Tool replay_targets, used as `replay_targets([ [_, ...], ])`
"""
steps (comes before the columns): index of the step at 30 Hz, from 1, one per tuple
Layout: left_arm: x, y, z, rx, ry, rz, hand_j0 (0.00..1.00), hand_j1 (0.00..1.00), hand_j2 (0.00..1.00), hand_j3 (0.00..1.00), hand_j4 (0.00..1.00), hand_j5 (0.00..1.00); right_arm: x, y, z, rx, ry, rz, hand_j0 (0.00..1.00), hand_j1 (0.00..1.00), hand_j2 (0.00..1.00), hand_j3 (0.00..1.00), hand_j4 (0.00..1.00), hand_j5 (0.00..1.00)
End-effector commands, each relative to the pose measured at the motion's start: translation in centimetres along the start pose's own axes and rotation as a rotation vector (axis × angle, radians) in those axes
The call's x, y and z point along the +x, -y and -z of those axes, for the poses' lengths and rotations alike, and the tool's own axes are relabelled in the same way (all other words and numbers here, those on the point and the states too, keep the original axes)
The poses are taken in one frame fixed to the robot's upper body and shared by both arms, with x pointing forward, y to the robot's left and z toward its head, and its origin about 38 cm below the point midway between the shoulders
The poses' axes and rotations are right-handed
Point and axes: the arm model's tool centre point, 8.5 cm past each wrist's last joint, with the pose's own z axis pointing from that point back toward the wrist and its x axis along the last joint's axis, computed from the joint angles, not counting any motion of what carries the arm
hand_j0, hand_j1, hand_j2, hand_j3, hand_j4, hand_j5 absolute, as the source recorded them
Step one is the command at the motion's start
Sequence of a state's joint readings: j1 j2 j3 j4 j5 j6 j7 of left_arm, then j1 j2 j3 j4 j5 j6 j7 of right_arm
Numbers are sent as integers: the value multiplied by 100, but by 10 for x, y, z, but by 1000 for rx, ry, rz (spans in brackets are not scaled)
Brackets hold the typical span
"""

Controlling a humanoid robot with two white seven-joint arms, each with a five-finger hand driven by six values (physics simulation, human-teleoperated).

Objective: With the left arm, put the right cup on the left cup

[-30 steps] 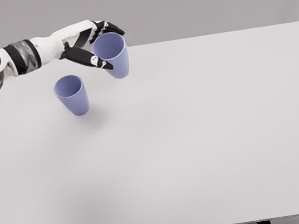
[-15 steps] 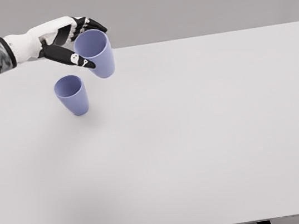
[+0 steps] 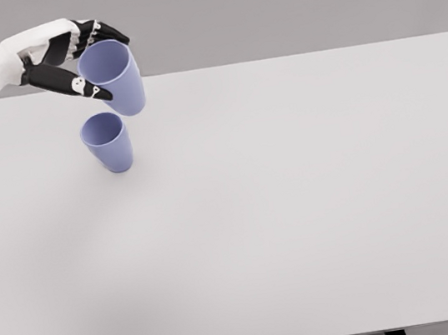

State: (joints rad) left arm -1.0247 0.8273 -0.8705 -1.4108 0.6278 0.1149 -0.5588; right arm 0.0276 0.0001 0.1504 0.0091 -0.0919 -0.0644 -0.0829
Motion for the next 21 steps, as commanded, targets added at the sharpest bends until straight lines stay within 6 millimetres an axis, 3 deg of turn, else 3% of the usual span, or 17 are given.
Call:
replay_targets([
  [1, -2, -5, -9, 13, -9, -1, 68, 68, 68, 68, 68, 68, 0, 0, 0, 0, 0, 0, 100, 100, 100, 100, 100, 100],
  [8, -7, -12, -25, 34, -30, -11, 68, 68, 68, 68, 68, 68, 0, 0, 0, 0, 0, 0, 100, 100, 100, 100, 100, 100],
  [21, -23, -9, -28, 35, -63, -35, 68, 68, 68, 68, 68, 68, 0, 0, 0, 0, 0, 0, 100, 100, 100, 100, 100, 100],
])
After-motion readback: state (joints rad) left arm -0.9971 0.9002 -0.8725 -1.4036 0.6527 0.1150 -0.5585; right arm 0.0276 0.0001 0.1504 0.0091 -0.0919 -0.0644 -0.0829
